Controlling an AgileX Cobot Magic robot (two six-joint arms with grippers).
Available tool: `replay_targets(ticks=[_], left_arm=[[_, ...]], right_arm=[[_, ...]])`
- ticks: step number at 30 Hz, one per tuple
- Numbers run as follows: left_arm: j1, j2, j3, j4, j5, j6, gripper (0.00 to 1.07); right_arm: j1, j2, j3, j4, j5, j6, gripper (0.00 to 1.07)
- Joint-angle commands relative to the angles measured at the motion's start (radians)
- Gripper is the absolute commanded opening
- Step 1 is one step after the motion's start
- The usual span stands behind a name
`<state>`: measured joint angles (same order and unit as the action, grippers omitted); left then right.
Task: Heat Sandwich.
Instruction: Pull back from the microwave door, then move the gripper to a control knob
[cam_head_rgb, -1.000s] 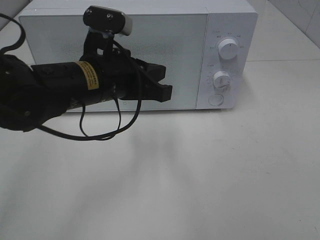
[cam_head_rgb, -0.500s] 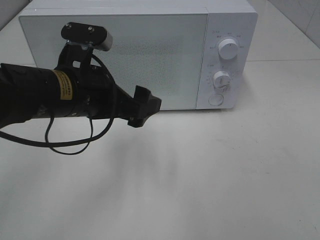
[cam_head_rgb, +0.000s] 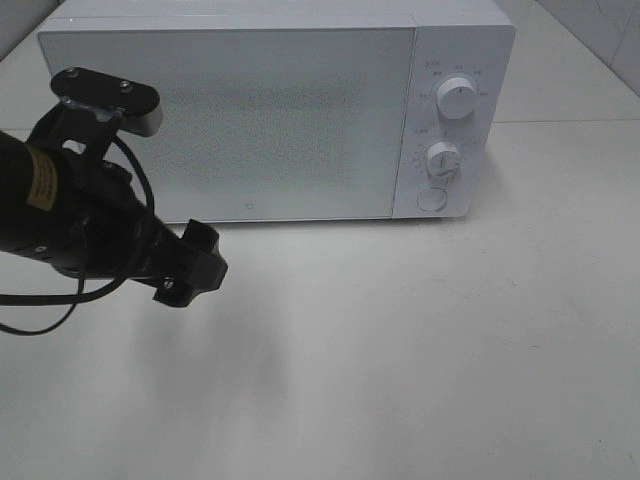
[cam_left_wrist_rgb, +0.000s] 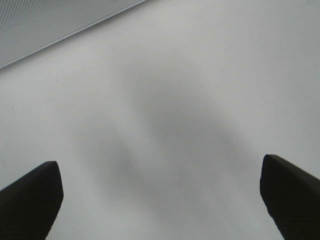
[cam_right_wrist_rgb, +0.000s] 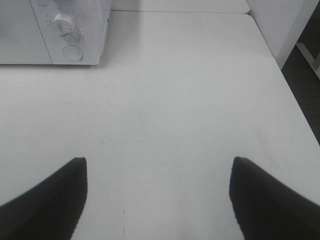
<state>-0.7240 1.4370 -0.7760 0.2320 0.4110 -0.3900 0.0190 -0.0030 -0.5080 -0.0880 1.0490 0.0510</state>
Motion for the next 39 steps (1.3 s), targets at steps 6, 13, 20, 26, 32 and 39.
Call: replay_targets(ticks=[6, 13, 20, 26, 32, 39], left_arm=[[0.062, -0.08, 0.001, -0.041, 0.231, 0.019, 1.0], [0.215, -0.208, 0.001, -0.073, 0.332, 0.092, 1.0], [0.365, -0.308, 0.003, -0.084, 0.419, 0.109, 1.0], [0.497, -0.384, 0.003, -0.174, 0.485, 0.231, 1.0], [0.632, -0.457, 0.022, -0.232, 0.498, 0.307, 1.0], [0.713, -0.56, 0.074, -0.277, 0.539, 0.318, 1.0]], right_arm=[[-0.008, -0.025, 0.004, 0.002, -0.008, 0.002, 0.76], [-0.008, -0.025, 0.004, 0.002, -0.008, 0.002, 0.76], [-0.008, -0.025, 0.004, 0.002, -0.008, 0.002, 0.76], [-0.008, -0.025, 0.004, 0.002, -0.008, 0.002, 0.76], [-0.008, -0.025, 0.004, 0.002, -0.008, 0.002, 0.76], [-0.008, -0.025, 0.004, 0.002, -0.008, 0.002, 0.76]])
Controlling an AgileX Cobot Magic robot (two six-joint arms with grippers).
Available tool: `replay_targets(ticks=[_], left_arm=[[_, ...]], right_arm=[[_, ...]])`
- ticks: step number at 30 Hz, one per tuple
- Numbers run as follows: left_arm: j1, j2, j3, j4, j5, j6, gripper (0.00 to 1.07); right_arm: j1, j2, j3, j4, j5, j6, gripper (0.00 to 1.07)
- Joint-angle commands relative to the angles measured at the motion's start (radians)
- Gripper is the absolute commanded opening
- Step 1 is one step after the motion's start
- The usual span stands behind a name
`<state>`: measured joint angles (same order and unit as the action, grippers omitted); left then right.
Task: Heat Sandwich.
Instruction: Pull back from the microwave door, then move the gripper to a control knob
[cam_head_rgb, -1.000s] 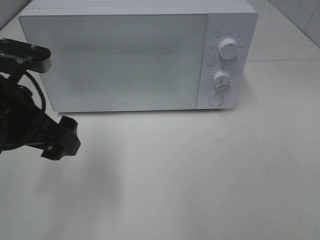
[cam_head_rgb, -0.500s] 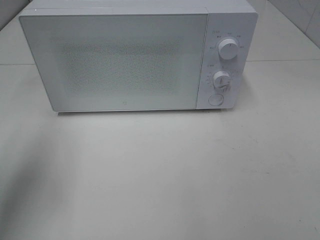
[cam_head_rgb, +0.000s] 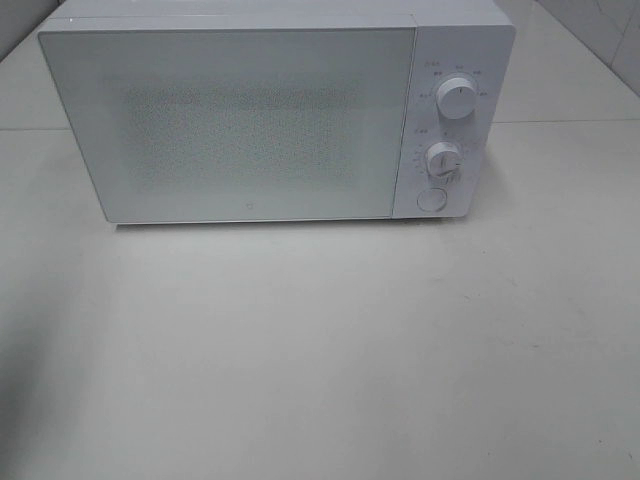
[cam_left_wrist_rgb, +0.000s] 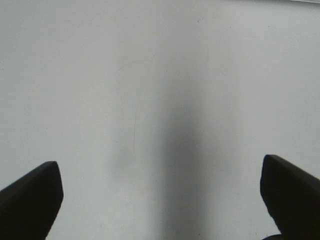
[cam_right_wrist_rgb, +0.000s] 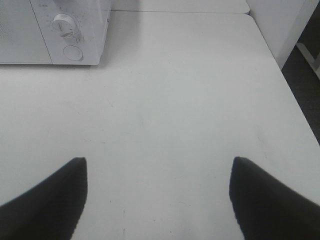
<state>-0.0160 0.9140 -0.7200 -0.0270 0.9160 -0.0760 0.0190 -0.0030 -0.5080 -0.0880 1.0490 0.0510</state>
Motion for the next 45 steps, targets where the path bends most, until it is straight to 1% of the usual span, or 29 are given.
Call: replay_targets(ticks=[1, 3, 6, 8, 10, 13, 16, 22, 25, 29, 38, 40, 41, 42, 45], left_arm=[[0.005, -0.053, 0.026, -0.018, 0.052, 0.004, 1.0], [0.005, -0.068, 0.032, -0.016, 0.064, 0.005, 1.0], [0.005, -0.167, 0.074, -0.016, 0.091, 0.006, 1.0], [0.005, -0.189, 0.083, -0.016, 0.093, 0.006, 1.0], [0.005, -0.267, 0.122, -0.014, 0.092, 0.006, 1.0], [0.005, -0.318, 0.149, -0.006, 0.092, 0.007, 1.0], [0.005, -0.405, 0.207, 0.013, 0.099, 0.013, 1.0], [0.005, -0.481, 0.222, 0.027, 0.123, 0.015, 1.0], [0.005, -0.528, 0.223, 0.013, 0.121, 0.049, 1.0], [0.005, -0.571, 0.223, 0.002, 0.121, 0.066, 1.0], [0.005, -0.652, 0.223, -0.005, 0.12, 0.063, 1.0], [0.005, -0.683, 0.223, -0.005, 0.12, 0.063, 1.0], [0.005, -0.723, 0.223, -0.005, 0.12, 0.063, 1.0], [0.005, -0.723, 0.223, -0.005, 0.12, 0.063, 1.0], [0.005, -0.805, 0.223, -0.005, 0.12, 0.063, 1.0]], right_arm=[[-0.008, -0.025, 0.004, 0.002, -0.008, 0.002, 0.76], [-0.008, -0.025, 0.004, 0.002, -0.008, 0.002, 0.76], [-0.008, -0.025, 0.004, 0.002, -0.008, 0.002, 0.76], [-0.008, -0.025, 0.004, 0.002, -0.008, 0.002, 0.76], [-0.008, -0.025, 0.004, 0.002, -0.008, 0.002, 0.76], [-0.008, -0.025, 0.004, 0.002, -0.008, 0.002, 0.76], [-0.008, -0.025, 0.004, 0.002, -0.008, 0.002, 0.76], [-0.008, -0.025, 0.004, 0.002, -0.008, 0.002, 0.76], [-0.008, -0.025, 0.004, 0.002, -0.008, 0.002, 0.76], [-0.008, -0.025, 0.004, 0.002, -0.008, 0.002, 0.76], [-0.008, -0.025, 0.004, 0.002, -0.008, 0.002, 0.76], [-0.008, -0.025, 0.004, 0.002, -0.008, 0.002, 0.76], [-0.008, -0.025, 0.004, 0.002, -0.008, 0.002, 0.76], [-0.008, -0.025, 0.004, 0.002, -0.008, 0.002, 0.76], [-0.008, -0.025, 0.004, 0.002, -0.008, 0.002, 0.76]])
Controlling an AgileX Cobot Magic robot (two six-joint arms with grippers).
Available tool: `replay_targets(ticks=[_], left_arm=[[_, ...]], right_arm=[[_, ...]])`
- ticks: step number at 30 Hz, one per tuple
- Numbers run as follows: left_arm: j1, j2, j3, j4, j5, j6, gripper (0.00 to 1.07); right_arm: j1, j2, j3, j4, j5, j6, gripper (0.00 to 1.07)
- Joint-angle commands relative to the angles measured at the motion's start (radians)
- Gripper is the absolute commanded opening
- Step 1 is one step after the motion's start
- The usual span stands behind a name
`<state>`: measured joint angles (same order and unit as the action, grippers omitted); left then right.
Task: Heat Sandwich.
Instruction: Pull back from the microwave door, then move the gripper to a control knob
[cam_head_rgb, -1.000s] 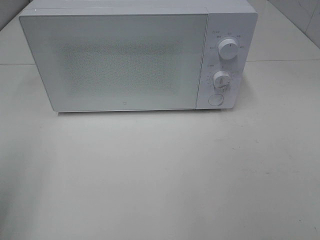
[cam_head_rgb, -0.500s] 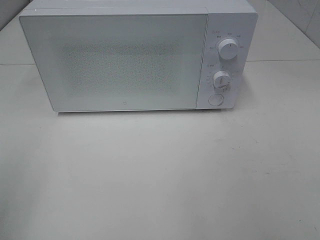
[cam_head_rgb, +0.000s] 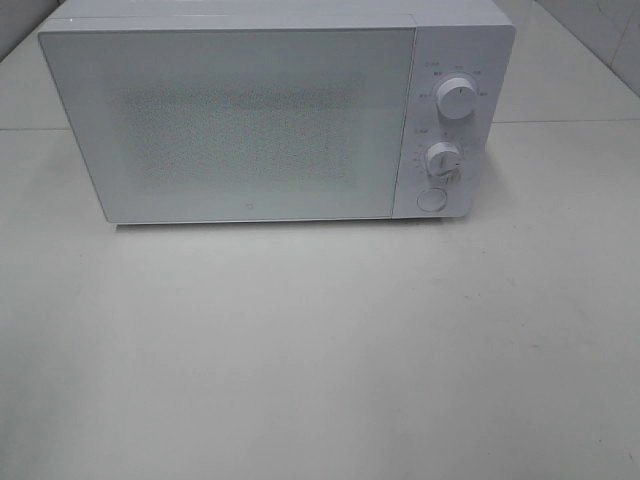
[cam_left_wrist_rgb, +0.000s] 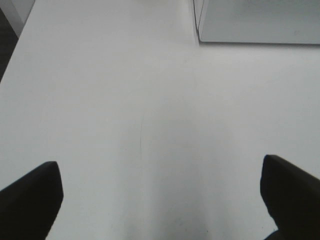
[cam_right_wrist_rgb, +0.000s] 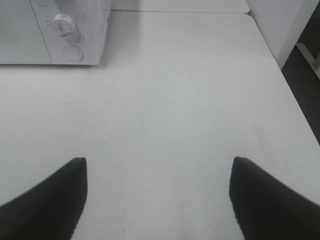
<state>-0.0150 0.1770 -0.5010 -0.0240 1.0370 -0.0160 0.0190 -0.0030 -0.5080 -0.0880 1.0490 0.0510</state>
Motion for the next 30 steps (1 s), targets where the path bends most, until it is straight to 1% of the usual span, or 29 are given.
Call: replay_targets(ticks=[1, 5, 6, 10, 30], left_arm=[[0.004, -0.115, 0.004, -0.008, -0.001, 0.004, 1.0], [0.026, -0.174, 0.004, -0.008, -0.002, 0.004, 1.0], [0.052, -0.206, 0.004, -0.008, -0.002, 0.004, 1.0], [0.079, -0.21, 0.005, -0.009, -0.003, 0.004, 1.0], [0.079, -0.207, 0.005, -0.009, -0.003, 0.004, 1.0]], right_arm=[[-0.008, -0.025, 0.004, 0.002, -0.008, 0.002, 0.76], [-0.008, -0.025, 0.004, 0.002, -0.008, 0.002, 0.76], [-0.008, -0.025, 0.004, 0.002, -0.008, 0.002, 0.76], [-0.008, -0.025, 0.004, 0.002, -0.008, 0.002, 0.76], [-0.008, -0.025, 0.004, 0.002, -0.008, 0.002, 0.76]])
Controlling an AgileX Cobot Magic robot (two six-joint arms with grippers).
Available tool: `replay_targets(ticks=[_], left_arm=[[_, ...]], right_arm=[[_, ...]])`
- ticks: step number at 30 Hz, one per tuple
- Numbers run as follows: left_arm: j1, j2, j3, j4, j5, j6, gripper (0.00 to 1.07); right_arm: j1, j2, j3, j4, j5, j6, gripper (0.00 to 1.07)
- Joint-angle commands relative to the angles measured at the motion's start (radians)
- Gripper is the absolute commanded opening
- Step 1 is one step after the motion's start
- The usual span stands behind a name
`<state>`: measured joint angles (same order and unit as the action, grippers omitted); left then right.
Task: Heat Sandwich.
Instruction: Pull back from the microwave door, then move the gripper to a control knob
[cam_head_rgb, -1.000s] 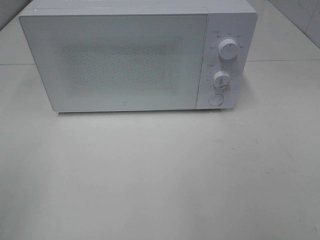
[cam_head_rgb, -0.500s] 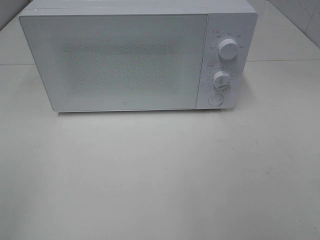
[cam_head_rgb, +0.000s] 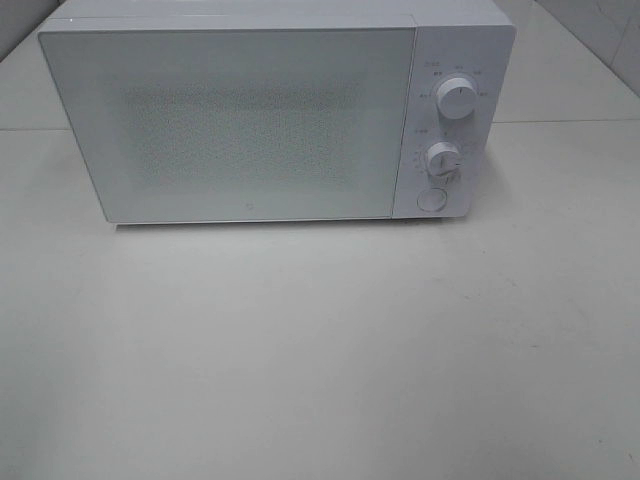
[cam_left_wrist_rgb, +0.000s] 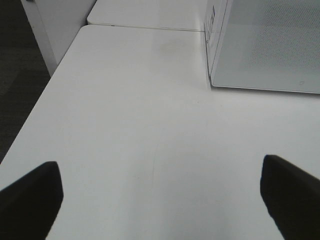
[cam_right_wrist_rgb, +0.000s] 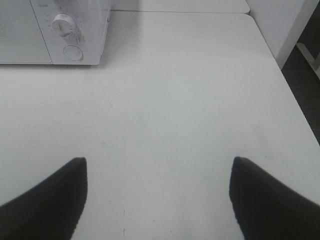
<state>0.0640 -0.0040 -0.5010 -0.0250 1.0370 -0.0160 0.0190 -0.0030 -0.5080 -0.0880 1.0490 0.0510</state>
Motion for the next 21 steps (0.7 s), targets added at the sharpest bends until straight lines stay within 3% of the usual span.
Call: replay_targets(ticks=[1, 21], left_arm=[[0.0, -0.026, 0.005, -0.008, -0.003, 0.004, 1.0], [0.0, -0.026, 0.005, -0.008, -0.003, 0.004, 1.0]], right_arm=[[-0.008, -0.025, 0.004, 0.002, -0.008, 0.002, 0.76], [-0.008, -0.025, 0.004, 0.003, -0.008, 0.002, 0.76]])
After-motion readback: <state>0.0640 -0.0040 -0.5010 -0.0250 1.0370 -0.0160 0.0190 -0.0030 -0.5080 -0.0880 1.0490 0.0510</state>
